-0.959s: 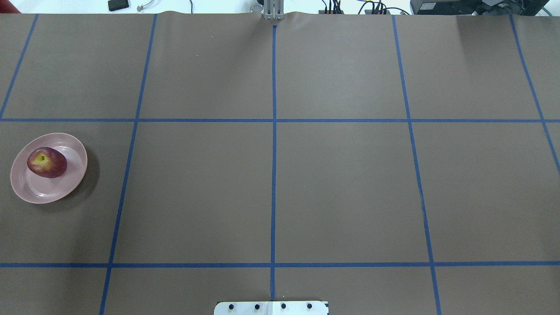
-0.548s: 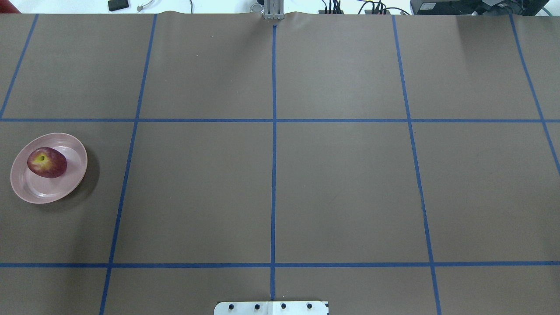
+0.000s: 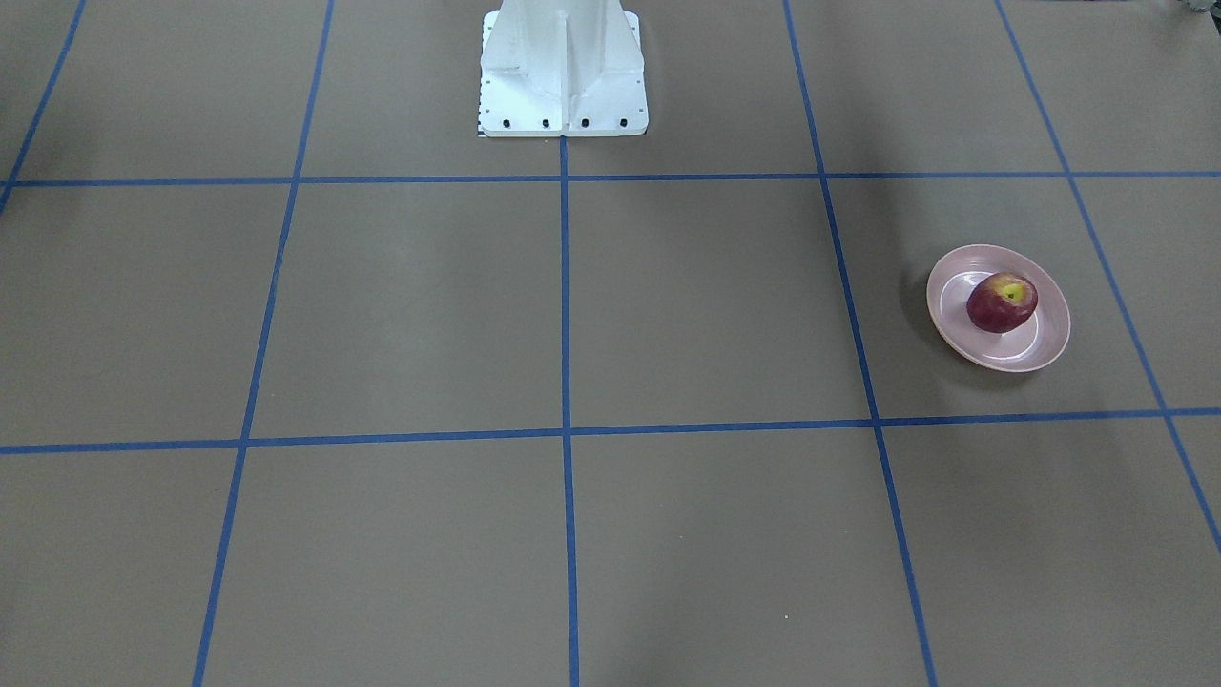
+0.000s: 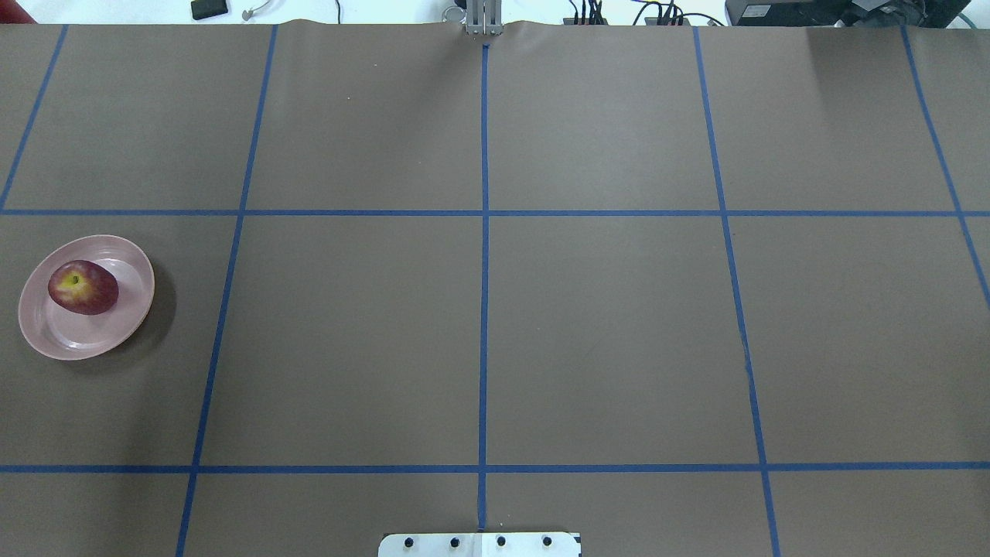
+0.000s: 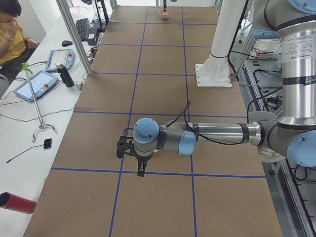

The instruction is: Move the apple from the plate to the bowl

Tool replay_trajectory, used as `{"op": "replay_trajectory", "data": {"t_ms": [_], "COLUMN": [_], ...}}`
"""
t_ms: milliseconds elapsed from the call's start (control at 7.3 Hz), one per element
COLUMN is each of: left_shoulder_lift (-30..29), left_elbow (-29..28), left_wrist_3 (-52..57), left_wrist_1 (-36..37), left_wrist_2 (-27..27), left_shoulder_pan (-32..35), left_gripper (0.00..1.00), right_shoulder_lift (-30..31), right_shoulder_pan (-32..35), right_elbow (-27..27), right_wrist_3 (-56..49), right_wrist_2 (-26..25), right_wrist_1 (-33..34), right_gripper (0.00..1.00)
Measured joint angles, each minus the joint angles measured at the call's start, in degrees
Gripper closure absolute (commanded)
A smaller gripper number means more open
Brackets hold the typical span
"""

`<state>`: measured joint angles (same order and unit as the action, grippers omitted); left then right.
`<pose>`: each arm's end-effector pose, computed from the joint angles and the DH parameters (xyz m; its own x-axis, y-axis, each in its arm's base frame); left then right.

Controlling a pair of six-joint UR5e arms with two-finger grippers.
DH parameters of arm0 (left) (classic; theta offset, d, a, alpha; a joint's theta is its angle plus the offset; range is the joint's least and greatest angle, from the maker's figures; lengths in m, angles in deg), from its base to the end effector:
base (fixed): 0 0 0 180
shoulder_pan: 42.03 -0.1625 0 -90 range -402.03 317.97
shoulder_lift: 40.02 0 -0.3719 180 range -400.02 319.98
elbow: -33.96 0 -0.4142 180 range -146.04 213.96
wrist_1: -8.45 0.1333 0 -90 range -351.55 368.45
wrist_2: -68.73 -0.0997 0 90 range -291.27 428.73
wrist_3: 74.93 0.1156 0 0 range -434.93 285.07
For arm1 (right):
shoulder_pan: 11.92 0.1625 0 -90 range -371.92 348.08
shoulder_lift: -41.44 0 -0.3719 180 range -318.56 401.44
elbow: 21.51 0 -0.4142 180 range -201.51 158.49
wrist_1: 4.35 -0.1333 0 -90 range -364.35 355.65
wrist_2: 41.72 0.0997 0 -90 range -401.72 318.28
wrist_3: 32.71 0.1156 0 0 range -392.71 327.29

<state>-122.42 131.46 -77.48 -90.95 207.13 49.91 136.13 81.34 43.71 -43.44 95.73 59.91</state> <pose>-0.0629 -0.4739 0.5915 0.6655 0.0543 -0.7444 0.0631 0.9897 0.1286 0.0722 -0.4212 0.8214 0.6712 -0.1007 0.7344 0.0694 0.9949 0.0729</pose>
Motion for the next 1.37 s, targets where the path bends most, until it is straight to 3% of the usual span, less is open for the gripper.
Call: {"op": "replay_trajectory", "data": {"t_ms": [685, 1096, 1370], "left_shoulder_lift": [0.0, 0.0, 0.0], "left_elbow": [0.1, 0.3, 0.2], "left_wrist_3": [0.0, -0.1, -0.1], "left_wrist_1": [0.0, 0.0, 0.0], "left_wrist_2": [0.0, 0.0, 0.1], "left_shoulder_pan": [0.0, 0.0, 0.0], "left_gripper": [0.02, 0.02, 0.02], "right_shoulder_lift": [-1.3, -4.1, -5.8], "right_shoulder_pan": [-0.5, -0.8, -5.4], "right_elbow": [1.5, 12.8, 22.9], "right_wrist_3": [1.6, 9.1, 23.9], "right_wrist_2": [-1.1, 5.5, 7.9], "right_wrist_1": [0.6, 9.5, 12.3], "right_gripper": [1.00, 1.00, 1.00]}}
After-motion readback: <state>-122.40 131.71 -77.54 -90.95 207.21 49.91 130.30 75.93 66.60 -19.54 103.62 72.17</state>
